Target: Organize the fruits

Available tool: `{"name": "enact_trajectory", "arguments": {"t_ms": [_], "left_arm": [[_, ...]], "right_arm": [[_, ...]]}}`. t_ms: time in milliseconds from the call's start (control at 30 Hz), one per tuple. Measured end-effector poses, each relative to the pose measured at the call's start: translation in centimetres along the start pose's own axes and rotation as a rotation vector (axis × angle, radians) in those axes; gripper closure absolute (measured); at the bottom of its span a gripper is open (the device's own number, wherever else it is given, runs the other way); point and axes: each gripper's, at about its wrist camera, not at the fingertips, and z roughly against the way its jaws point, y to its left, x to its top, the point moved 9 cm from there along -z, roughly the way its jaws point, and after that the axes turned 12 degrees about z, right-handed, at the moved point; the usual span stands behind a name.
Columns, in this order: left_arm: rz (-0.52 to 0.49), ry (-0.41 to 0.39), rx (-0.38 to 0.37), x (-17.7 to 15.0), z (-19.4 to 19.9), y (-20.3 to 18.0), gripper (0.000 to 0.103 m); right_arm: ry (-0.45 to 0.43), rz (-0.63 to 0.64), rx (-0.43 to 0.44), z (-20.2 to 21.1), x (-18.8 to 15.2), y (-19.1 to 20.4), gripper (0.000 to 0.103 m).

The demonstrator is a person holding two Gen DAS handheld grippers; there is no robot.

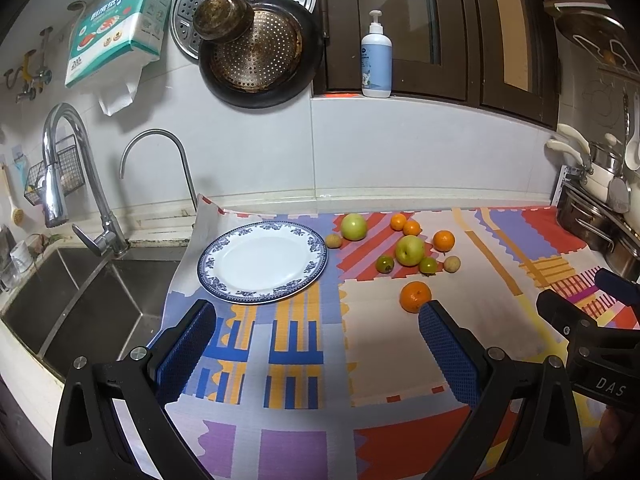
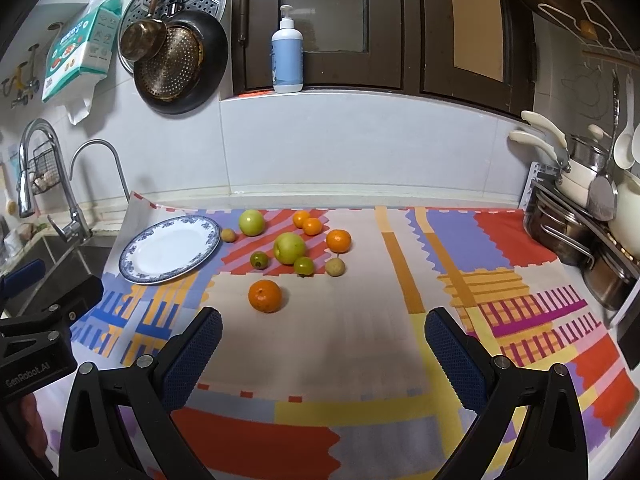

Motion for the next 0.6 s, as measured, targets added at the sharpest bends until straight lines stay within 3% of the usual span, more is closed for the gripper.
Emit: {"name": "enact_trajectory", "arguments": {"t_ms": [600], "left_arm": [[0.002,0.0,0.0,0.02,-0.14,-0.38,0.0]], "right_arm": [[-0.001,-0.001,0.0,-0.08,0.07,-0.12,0.001]]}}
